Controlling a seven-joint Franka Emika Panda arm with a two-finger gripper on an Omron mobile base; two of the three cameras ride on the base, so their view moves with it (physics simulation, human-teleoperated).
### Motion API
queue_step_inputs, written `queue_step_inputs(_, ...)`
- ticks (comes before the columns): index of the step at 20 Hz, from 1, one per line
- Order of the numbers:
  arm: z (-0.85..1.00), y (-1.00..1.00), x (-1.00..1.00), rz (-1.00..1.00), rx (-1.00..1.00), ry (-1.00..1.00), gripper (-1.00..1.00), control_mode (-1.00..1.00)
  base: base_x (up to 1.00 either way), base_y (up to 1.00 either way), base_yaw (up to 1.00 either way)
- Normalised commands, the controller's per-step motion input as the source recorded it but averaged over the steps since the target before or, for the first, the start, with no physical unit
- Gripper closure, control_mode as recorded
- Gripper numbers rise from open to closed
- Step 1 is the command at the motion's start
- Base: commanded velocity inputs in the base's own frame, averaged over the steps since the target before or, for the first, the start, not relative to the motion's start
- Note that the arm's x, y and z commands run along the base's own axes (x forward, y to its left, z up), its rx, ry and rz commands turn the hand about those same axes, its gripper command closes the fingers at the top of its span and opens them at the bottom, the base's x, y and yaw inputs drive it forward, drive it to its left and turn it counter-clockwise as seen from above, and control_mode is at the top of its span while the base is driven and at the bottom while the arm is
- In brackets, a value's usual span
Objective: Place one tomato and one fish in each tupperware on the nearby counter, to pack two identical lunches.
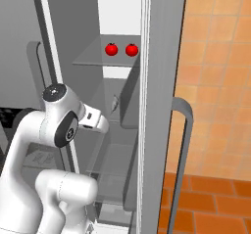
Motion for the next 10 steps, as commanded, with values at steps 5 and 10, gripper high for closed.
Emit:
queue_step_inputs(5, 0.73, 0.0, 0.05, 0.0, 0.0, -0.11, -1.0, -1.0, 0.0, 0.0, 0.0)
queue_step_inputs(10, 0.47, 0.0, 0.08, 0.0, 0.0, -0.27, -1.0, -1.0, 0.0, 0.0, 0.0)
